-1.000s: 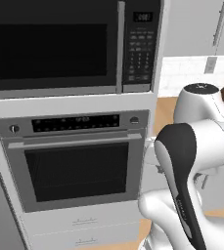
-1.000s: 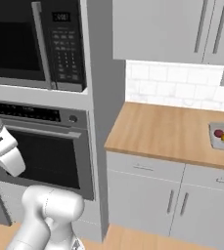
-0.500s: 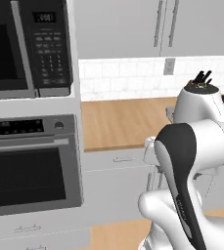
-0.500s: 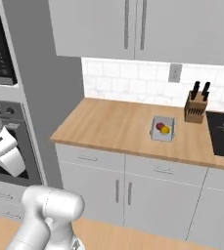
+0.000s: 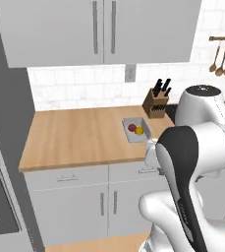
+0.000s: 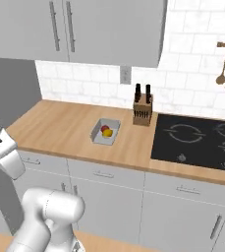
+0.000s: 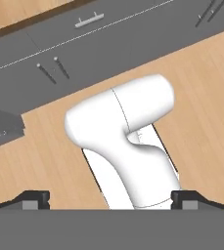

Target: Take the meat container that has the steak and place it on the second highest rack of the freezer. Then take the vegetable container that has the tomato and lemon and place it on the highest rack of the freezer.

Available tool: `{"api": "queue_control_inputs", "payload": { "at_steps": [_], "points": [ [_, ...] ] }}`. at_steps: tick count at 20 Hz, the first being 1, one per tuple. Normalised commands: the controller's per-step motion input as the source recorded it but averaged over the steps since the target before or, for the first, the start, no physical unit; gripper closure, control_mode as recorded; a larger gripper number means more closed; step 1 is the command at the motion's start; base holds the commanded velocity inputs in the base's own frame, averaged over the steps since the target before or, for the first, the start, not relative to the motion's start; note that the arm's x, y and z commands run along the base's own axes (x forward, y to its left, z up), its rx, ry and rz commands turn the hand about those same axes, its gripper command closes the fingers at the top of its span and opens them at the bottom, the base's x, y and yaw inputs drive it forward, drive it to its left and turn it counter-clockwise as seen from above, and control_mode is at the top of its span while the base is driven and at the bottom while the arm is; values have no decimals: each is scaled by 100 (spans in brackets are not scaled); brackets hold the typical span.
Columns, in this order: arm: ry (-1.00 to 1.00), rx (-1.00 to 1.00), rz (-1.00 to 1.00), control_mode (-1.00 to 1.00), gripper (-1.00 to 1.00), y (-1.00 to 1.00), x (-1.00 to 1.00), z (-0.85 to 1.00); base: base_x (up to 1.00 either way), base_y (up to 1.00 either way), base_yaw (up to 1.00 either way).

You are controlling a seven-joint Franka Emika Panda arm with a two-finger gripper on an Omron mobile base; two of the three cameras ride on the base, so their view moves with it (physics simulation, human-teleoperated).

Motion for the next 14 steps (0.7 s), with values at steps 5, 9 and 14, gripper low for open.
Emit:
{"api": "queue_control_inputs", "payload": {
  "at_steps": [5, 9, 14],
  "points": [
    [0, 0, 0, 100, -100, 0, 0, 0, 67, -100, 0],
    [0, 0, 0, 100, -100, 0, 0, 0, 81, -43, 0],
    [16, 37, -3, -100, -100, 12, 55, -28, 0, 0, 0]
  ]
}}
